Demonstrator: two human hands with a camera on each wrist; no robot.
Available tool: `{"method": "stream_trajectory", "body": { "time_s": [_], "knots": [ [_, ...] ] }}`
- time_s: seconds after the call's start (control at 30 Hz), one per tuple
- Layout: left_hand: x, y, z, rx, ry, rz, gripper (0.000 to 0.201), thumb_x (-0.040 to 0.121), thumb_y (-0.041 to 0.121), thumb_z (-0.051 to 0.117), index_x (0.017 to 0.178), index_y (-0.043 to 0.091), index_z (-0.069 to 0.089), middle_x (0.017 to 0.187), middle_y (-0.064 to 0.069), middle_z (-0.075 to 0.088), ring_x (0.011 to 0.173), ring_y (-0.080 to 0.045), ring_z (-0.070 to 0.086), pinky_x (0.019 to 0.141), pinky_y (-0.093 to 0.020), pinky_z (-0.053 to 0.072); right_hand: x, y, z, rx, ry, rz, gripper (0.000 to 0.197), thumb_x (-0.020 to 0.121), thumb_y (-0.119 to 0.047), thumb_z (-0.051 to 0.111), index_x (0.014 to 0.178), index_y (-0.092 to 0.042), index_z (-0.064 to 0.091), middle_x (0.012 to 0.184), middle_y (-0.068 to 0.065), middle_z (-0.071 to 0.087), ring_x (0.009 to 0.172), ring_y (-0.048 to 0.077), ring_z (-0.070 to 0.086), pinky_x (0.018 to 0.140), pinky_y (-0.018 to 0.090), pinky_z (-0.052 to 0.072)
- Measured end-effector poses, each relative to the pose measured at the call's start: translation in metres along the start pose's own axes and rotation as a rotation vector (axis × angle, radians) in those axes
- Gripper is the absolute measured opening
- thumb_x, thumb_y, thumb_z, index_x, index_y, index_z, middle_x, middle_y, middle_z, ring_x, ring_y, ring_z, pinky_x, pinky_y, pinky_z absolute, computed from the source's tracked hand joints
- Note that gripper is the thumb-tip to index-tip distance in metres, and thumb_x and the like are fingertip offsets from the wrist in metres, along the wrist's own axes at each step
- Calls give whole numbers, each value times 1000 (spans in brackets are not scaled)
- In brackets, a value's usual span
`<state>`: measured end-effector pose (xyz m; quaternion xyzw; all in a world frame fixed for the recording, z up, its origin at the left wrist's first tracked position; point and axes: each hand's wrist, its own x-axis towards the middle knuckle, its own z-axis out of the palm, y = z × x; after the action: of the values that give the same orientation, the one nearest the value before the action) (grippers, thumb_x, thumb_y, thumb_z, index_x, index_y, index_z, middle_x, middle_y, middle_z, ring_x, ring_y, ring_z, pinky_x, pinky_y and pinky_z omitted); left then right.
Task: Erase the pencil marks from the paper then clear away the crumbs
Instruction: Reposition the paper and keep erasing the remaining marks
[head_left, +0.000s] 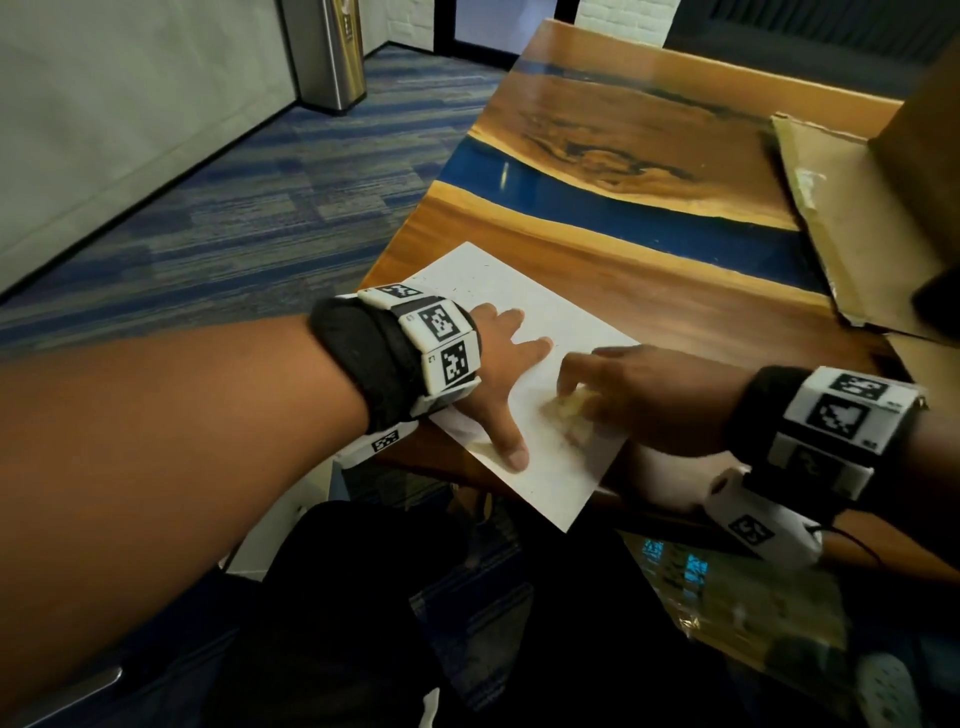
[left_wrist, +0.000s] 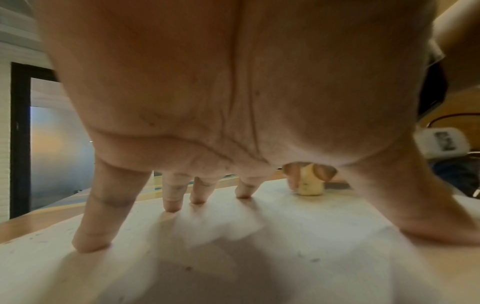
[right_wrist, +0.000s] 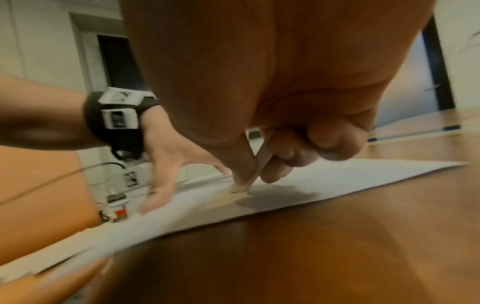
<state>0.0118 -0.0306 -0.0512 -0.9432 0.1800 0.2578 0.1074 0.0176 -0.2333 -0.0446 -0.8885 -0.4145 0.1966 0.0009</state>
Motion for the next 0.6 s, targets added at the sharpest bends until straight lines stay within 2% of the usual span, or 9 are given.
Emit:
{"method": "stream_trajectory", "body": {
  "time_s": [0.07,0.13,0.27,0.3,0.4,0.47,0.53,0.6],
  "knots": [
    [-2,1,-2,4,-13,-8,138,53,92,64,157,37,-10,167,-9,-4,151,-35,9,115,-57,24,3,10,-4,-13,44,109,25,101,-30,50,125,-33,45,109,-3,57,88,15,56,75,32,50],
    [-4,1,-3,-12,-22,-10,136,55,92,62,157,38,-10,167,-8,-6,151,-35,7,115,-57,22,0,6,-2,-10,51,117,24,101,-30,48,125,-32,45,112,-2,58,88,14,56,75,33,52],
    [-4,4,-1,-33,-10,-15,136,53,96,57,157,38,-10,167,-8,-10,152,-35,3,116,-57,19,-14,-25,5,-19,-22,-103,23,101,-31,47,124,-31,47,108,-4,54,90,15,57,78,33,53],
    [-3,5,0,-29,-7,-16,137,53,95,59,157,37,-10,167,-8,-10,152,-35,3,116,-56,19,-13,-24,5,-25,-29,-110,22,101,-31,47,124,-32,47,108,-4,55,90,15,57,77,32,52],
    [-3,6,1,-15,10,-18,138,53,93,62,157,35,-8,167,-10,-6,151,-36,7,115,-55,23,-3,-2,-2,-53,48,80,23,102,-32,47,125,-33,46,113,-2,57,91,15,56,72,29,48],
    [-2,6,2,-19,12,-23,140,51,94,62,157,35,-8,167,-10,-5,151,-36,8,114,-56,24,-3,-1,-3,-61,73,124,23,102,-33,45,125,-32,46,114,-1,57,90,16,57,73,31,49],
    [-1,5,2,-33,7,-23,141,51,94,63,157,36,-9,167,-11,-9,151,-37,6,115,-56,22,-9,-20,4,-32,22,-4,23,102,-32,45,124,-32,46,111,-3,56,91,16,58,77,34,53],
    [1,6,2,-41,10,-23,141,51,94,63,157,36,-11,166,-12,-13,152,-37,2,117,-56,19,-11,-29,11,-12,-2,-117,23,101,-31,47,124,-34,47,108,-5,56,90,15,58,77,32,53]
  ]
}}
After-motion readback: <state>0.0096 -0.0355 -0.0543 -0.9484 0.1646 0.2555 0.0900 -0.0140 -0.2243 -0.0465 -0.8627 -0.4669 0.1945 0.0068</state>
